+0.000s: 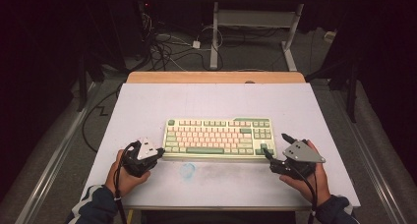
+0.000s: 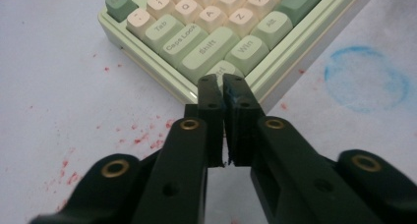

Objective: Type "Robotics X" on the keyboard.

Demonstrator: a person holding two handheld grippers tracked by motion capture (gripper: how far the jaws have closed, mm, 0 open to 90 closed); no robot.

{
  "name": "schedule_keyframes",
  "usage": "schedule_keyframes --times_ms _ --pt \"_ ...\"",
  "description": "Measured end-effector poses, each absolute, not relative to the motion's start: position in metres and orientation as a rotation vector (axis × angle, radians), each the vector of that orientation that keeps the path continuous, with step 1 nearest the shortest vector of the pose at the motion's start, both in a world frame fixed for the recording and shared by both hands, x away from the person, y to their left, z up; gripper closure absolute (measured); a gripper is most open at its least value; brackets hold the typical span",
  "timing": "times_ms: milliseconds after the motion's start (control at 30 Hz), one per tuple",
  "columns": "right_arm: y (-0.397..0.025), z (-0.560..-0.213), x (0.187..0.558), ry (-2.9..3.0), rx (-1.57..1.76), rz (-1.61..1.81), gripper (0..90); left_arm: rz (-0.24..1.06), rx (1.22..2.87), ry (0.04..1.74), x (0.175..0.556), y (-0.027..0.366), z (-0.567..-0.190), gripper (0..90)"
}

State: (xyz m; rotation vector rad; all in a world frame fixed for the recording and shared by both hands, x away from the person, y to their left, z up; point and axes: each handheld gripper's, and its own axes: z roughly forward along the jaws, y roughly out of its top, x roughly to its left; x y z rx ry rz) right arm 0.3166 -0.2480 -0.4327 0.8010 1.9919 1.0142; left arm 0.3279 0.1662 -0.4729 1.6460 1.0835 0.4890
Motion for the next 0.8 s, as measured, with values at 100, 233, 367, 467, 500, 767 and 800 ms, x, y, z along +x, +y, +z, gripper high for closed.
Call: schedule_keyframes --times_ms 100,233,367,467,500,767,800 --pt "-0.254 -0.438 0.312 2.004 0.824 1.005 25.3 0.483 1.623 1.054 0.326 0.168 -0.465 87.3" --pt "-0.260 -0.443 0.307 2.018 0.840 0.999 25.3 0.459 1.617 1.042 0.328 0.165 -0.457 87.3" --pt "-0.262 -0.444 0.305 2.022 0.844 0.987 25.3 0.427 1.605 1.019 0.333 0.157 -0.448 87.3" --pt "-0.261 -0.445 0.306 2.019 0.849 0.992 25.4 0.393 1.606 0.994 0.337 0.145 -0.442 87.3" --pt "-0.260 -0.445 0.307 2.025 0.844 0.994 25.3 0.389 1.613 0.982 0.338 0.139 -0.440 87.3" --pt "-0.254 -0.449 0.307 2.055 0.827 0.973 25.4 0.360 1.676 0.872 0.349 0.086 -0.435 87.3" --pt "-0.254 -0.450 0.307 2.057 0.824 0.965 25.4 0.359 1.696 0.861 0.351 0.081 -0.436 87.3"
